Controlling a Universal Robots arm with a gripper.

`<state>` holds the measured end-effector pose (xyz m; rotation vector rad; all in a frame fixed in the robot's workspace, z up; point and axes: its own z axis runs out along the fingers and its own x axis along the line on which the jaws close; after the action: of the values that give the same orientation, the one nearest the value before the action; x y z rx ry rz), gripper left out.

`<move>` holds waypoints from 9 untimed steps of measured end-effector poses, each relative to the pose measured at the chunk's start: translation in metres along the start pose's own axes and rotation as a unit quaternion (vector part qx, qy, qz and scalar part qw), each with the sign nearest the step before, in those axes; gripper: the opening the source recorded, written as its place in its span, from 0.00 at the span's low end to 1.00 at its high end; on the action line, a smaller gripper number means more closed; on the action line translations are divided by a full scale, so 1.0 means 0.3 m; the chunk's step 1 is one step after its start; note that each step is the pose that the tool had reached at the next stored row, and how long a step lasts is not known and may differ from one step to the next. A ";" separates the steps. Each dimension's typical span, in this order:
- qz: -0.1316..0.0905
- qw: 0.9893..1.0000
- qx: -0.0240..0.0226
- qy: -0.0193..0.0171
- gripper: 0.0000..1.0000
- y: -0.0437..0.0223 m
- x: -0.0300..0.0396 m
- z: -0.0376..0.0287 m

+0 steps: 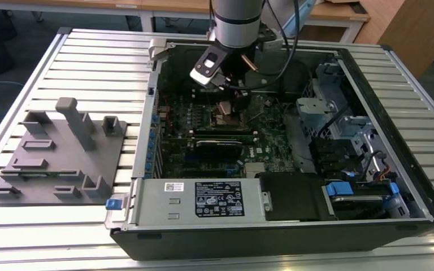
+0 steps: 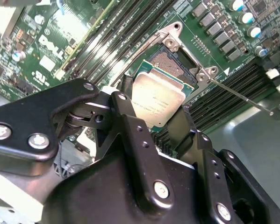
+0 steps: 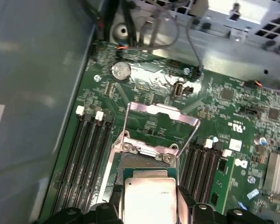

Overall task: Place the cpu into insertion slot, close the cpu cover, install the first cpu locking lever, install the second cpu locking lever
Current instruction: 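Place the cpu into insertion slot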

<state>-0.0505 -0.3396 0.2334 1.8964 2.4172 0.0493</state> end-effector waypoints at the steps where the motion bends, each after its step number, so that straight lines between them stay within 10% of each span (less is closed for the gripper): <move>1: 0.000 1.000 0.000 0.000 0.54 0.000 0.000 0.000; 9: 0.001 1.000 0.000 0.000 0.54 0.000 0.000 0.000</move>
<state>-0.0504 -0.3395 0.2333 1.8995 2.4147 0.0496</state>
